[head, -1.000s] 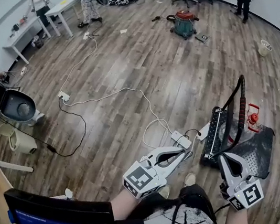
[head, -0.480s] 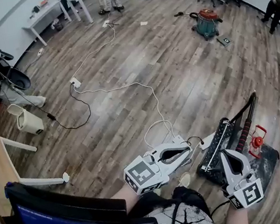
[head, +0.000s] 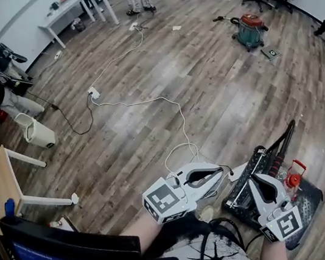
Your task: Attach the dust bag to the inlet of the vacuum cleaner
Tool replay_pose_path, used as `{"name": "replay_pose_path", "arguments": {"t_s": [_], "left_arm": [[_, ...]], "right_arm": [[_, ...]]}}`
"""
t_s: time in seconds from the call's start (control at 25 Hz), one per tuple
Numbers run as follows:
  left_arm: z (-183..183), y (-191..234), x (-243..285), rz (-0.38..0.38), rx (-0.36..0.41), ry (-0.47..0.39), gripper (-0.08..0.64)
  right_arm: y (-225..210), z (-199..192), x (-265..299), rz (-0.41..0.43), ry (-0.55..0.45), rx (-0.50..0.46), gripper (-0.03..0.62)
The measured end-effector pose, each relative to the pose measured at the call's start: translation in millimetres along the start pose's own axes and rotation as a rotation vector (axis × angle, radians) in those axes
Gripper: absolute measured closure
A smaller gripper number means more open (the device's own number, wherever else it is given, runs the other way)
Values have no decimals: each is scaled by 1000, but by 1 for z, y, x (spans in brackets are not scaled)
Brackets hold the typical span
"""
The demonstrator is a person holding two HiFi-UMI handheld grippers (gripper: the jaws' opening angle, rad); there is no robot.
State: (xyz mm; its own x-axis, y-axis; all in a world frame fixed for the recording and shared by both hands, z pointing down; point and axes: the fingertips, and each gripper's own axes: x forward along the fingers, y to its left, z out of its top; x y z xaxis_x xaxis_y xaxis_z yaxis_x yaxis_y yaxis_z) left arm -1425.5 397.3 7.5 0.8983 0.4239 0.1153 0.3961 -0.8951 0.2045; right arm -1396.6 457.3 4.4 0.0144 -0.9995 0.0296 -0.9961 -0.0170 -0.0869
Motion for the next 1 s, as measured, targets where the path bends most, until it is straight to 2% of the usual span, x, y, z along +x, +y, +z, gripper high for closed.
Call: {"name": "replay_pose_path", "arguments": {"t_s": [0.16, 0.32, 0.44, 0.68, 0.84, 1.0], "left_arm": [[12, 11, -10, 55, 17, -13, 563], [9, 34, -25, 121, -7, -27, 563], [9, 55, -27, 138, -18, -39, 563], [23, 115, -27, 73, 7, -51, 563], [41, 170, -24, -23, 38, -42, 563], [61, 223, -29, -100, 76, -28, 563]], "right_arm": [[-5, 4, 8, 35, -2, 1, 543], [-4, 3, 28, 81, 6, -17, 526], [-10, 2, 43, 89, 12, -16, 520], [-41, 2, 93, 0, 33, -39, 508], [-70, 10, 145, -105, 12, -70, 500], [-89, 22, 205, -165, -2, -84, 499]]}}
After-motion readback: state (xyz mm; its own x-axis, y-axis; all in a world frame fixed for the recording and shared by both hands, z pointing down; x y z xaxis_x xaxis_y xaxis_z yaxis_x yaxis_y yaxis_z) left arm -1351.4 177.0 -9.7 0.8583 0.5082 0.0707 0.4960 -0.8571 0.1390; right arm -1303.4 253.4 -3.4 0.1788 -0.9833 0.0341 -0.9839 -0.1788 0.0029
